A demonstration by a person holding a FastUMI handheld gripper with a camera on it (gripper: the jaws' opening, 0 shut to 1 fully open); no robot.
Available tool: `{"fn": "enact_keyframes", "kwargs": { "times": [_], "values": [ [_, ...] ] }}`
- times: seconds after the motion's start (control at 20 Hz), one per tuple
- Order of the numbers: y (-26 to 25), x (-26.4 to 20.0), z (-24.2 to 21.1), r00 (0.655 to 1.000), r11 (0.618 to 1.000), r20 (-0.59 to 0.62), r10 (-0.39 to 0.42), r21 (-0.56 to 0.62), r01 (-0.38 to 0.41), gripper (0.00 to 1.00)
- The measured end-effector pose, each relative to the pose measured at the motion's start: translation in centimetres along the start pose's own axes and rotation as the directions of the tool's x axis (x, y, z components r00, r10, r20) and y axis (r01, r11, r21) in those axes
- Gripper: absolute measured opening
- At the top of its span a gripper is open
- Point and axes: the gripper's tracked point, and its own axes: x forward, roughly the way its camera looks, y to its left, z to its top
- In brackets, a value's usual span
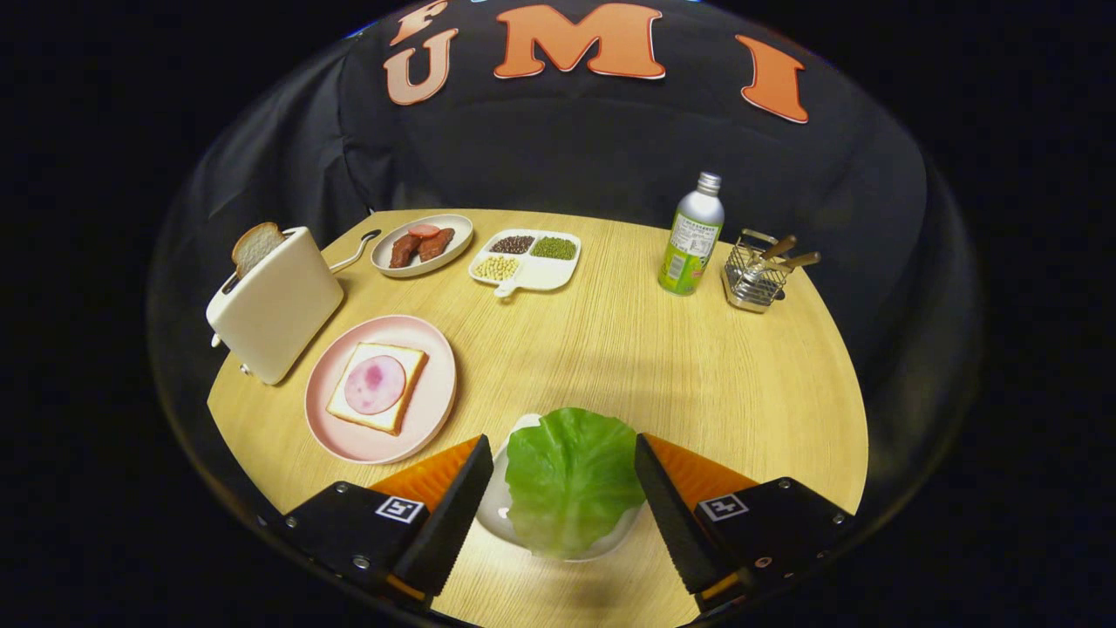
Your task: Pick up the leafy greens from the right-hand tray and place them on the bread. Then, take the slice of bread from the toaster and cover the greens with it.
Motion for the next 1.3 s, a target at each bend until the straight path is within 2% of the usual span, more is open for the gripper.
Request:
{"fn": "enact_keyframes", "kwargs": {
  "times": [0.3, 0.55, 0.95, 1.05, 1.25, 1.3],
  "values": [
    [0.5, 2.4, -3.1, 0.991, 1.000, -0.135, 0.023, -0.011, -0.025, 0.98],
    [-0.1, 4.0, -4.9, 0.979, 1.000, -0.206, 0.006, -0.026, -0.011, 0.97],
    [-0.4, 5.7, -6.7, 0.965, 0.999, -0.261, -0.013, -0.031, 0.005, 0.88],
    [0.0, 5.7, -6.8, 0.964, 1.000, -0.264, 0.000, -0.020, -0.005, 0.82],
    [0.2, 5.9, -6.5, 0.967, 1.000, -0.254, 0.007, -0.022, -0.013, 0.60],
    [0.3, 6.0, -6.4, 0.969, 1.000, -0.247, 0.005, -0.021, -0.011, 0.47]
  ]
}}
